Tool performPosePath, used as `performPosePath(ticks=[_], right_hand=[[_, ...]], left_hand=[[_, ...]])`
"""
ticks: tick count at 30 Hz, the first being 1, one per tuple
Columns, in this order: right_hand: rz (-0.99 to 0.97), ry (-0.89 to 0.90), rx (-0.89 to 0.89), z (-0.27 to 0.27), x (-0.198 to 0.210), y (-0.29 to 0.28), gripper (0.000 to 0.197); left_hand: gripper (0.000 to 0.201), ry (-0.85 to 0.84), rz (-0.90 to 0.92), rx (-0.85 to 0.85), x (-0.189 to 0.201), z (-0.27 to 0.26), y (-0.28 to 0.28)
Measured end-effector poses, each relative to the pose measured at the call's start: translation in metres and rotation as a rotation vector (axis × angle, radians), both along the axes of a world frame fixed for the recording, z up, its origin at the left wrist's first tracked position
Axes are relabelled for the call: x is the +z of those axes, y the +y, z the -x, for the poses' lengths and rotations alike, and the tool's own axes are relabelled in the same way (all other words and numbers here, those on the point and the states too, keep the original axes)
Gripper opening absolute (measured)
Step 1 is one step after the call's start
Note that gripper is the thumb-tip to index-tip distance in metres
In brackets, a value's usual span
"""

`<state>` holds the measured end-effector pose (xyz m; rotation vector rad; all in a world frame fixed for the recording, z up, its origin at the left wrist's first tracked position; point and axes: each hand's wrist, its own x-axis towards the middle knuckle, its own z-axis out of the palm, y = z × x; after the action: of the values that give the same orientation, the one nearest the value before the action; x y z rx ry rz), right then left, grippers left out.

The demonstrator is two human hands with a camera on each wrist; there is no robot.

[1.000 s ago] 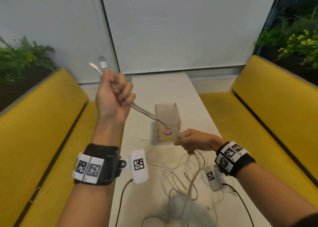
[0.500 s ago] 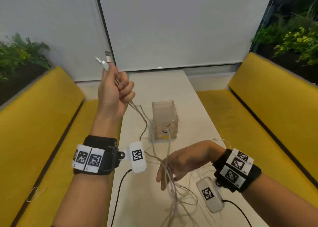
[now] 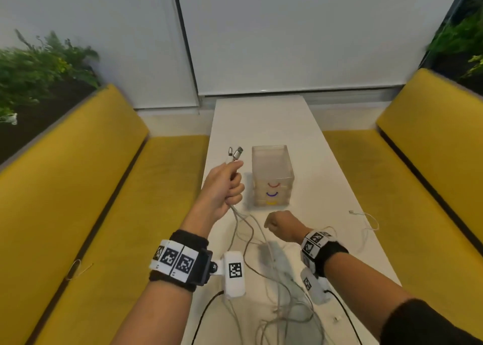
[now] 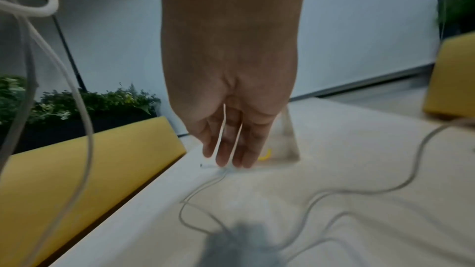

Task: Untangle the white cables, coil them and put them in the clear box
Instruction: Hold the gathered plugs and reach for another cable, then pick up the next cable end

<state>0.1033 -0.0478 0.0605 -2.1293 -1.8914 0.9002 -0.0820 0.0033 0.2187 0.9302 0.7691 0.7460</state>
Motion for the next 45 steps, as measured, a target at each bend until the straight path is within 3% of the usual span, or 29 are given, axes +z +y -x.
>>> performPosePath(ticks=[5,10,12,13,16,21,23,26,29,32,35,37,42,45], right_hand=[[-0.102,0.014,-0.040,0.030,-0.045,0.054,0.033],[0.080,-0.157,0.177,0.050,-0.086,0.080,0.058],[0.123,-0.176,0.188,0.057,-0.095,0.074,0.077],[0.112,-0.166,0.153,0.060,-0.094,0.070,0.076],[-0.068,-0.186,0.021,0.059,-0.097,0.065,0.046],[-0.031,-0.103,-0.233,0.045,-0.100,0.052,0.037],[-0.026,-0.135,-0.197,0.044,-0.098,0.047,0.039],[-0.038,-0.278,-0.074,0.044,-0.101,0.042,0.022],[0.000,-0.384,-0.002,0.047,-0.100,0.036,0.019],[0.015,-0.247,-0.145,0.039,-0.094,0.029,0.012],[-0.112,0.146,-0.394,0.026,-0.066,0.024,0.015],[-0.236,0.384,-0.440,0.021,-0.030,0.019,0.017],[-0.434,0.684,-0.303,0.010,0.055,-0.001,0.026],[-0.506,0.645,-0.151,0.007,0.084,-0.018,0.027]], left_hand=[[0.044,0.038,0.125,0.104,-0.045,0.011,0.014],[0.050,0.025,0.167,0.149,-0.079,0.031,0.019],[0.050,0.037,0.170,0.157,-0.087,0.038,0.018],[0.050,0.041,0.170,0.161,-0.090,0.042,0.018],[0.052,0.043,0.180,0.175,-0.095,0.047,0.017],[0.053,0.100,0.174,0.181,-0.098,0.046,0.014],[0.054,0.117,0.168,0.178,-0.100,0.043,0.014],[0.054,0.132,0.174,0.162,-0.105,0.040,0.012],[0.051,0.150,0.156,0.152,-0.108,0.038,0.010],[0.042,0.205,0.063,0.123,-0.112,0.035,0.008],[0.031,0.270,-0.060,0.112,-0.109,0.023,0.008],[0.027,0.301,-0.120,0.119,-0.102,0.011,0.006],[0.059,0.280,-0.101,0.224,-0.080,-0.027,0.000],[0.043,0.233,-0.132,0.195,-0.058,-0.049,-0.004]])
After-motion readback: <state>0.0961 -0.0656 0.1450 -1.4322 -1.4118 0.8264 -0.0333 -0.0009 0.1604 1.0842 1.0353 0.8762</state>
